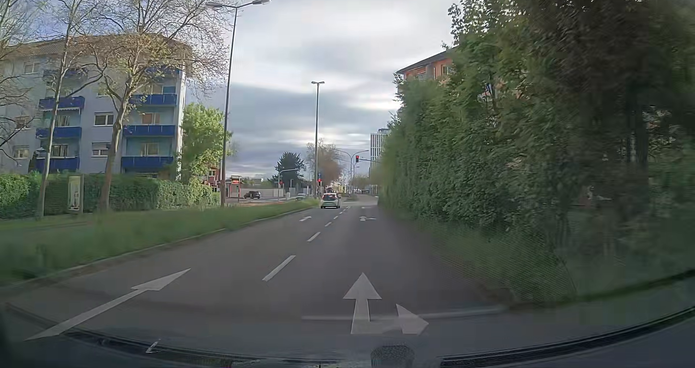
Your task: Follow the waypoints while adhering to traffic rules and regulations
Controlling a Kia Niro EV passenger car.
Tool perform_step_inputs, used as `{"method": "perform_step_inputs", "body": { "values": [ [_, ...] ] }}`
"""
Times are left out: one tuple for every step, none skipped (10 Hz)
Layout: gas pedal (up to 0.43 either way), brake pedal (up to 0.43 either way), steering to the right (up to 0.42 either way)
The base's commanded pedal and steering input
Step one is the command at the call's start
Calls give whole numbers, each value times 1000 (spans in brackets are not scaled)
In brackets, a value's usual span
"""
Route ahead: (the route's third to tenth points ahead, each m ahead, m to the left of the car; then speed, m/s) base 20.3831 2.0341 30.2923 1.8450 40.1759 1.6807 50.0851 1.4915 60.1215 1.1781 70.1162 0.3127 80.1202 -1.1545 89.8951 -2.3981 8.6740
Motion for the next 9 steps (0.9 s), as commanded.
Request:
{"method": "perform_step_inputs", "body": {
  "values": [
    [8,0,0],
    [8,0,0],
    [8,0,0],
    [8,0,0],
    [8,0,0],
    [8,0,1],
    [8,0,1],
    [0,0,0],
    [0,0,1]
  ]
}}
